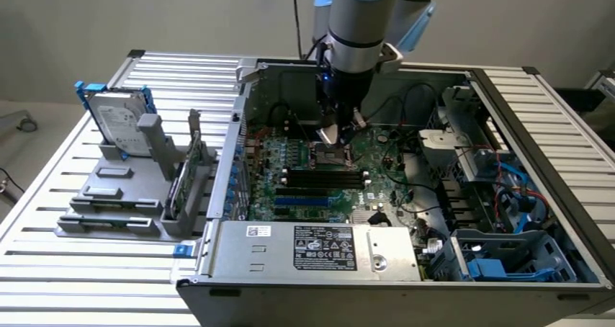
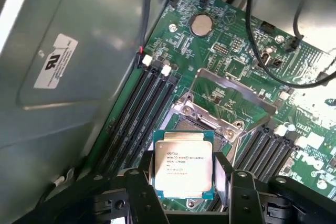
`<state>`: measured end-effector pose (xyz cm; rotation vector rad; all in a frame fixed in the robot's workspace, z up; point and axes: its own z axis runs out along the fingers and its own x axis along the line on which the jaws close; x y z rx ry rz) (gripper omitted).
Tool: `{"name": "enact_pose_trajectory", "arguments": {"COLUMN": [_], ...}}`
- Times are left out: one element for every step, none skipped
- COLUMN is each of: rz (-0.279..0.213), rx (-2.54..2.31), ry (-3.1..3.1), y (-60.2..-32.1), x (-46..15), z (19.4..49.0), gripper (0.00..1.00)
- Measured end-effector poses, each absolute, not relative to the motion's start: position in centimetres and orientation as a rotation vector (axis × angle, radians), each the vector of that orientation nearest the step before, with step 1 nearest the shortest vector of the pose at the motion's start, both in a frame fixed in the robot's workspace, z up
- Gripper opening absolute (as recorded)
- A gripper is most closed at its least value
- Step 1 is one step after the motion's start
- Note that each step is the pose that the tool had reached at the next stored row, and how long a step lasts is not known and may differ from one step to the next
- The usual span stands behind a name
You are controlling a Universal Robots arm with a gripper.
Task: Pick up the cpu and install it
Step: 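Place the cpu into insertion slot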
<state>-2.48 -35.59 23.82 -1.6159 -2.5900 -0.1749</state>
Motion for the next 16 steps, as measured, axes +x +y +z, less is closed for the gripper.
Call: {"name": "enact_pose_trajectory", "arguments": {"rz": [-0.175,-0.174,-0.173,-0.173,-0.171,-0.170,-0.168,-0.167,-0.165,-0.164,-0.162,-0.161,-0.159,-0.158,-0.157,-0.156], "rx": [-1.636,-1.656,-1.676,-1.694,-1.715,-1.733,-1.751,-1.768,-1.785,-1.802,-1.820,-1.837,-1.853,-1.870,-1.886,-1.903], "ry": [-2.577,-2.563,-2.550,-2.536,-2.521,-2.507,-2.493,-2.480,-2.466,-2.452,-2.437,-2.423,-2.408,-2.394,-2.381,-2.366], "y": [-35.59,-35.59,-35.59,-35.59,-35.59,-35.59,-35.59,-35.59,-35.59,-35.59,-35.59,-35.59,-35.59,-35.59,-35.59,-35.59], "x": [-2.48,-2.48,-2.48,-2.48,-2.48,-2.48,-2.48,-2.48,-2.48,-2.48,-2.48,-2.48,-2.48,-2.48,-2.48,-2.48], "z": [23.76,23.70,23.64,23.58,23.50,23.44,23.37,23.30,23.24,23.18,23.11,23.04,22.99,22.93,22.88,22.83], "gripper": [0.55,0.55,0.55,0.55,0.55,0.55,0.55,0.55,0.55,0.55,0.55,0.55,0.55,0.55,0.55,0.55]}}
